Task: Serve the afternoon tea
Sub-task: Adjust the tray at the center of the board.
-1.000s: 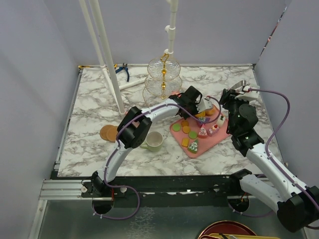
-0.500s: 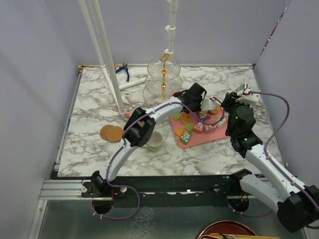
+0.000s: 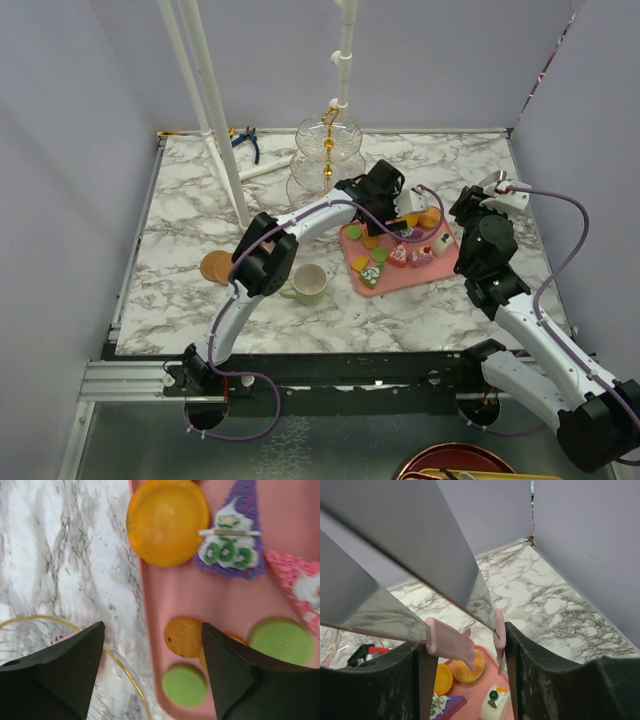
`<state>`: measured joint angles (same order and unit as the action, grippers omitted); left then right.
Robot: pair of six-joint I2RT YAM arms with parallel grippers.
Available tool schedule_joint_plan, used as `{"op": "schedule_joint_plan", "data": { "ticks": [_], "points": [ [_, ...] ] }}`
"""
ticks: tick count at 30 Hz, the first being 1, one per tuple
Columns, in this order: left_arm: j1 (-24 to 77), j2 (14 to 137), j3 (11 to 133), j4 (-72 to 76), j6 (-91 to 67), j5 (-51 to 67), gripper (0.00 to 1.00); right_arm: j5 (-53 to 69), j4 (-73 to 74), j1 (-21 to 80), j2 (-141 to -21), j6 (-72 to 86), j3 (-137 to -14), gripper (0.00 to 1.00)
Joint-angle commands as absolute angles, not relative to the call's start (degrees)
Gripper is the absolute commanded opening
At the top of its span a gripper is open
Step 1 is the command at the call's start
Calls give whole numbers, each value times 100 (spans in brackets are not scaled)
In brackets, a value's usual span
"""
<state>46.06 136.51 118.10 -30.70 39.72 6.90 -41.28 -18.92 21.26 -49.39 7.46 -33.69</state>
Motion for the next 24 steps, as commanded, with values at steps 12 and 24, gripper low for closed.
{"op": "schedule_joint_plan", "data": {
  "ticks": [12, 24],
  "points": [
    [4658, 11392, 10485, -4076, 2840, 2663, 99, -2769, -709, 2054, -4746, 1075, -4312, 54],
    [4417, 9328, 10246, -4790, 1878, 2179, 99, -2507, -209, 2054, -4868, 1498, -4028, 61]
  ]
}}
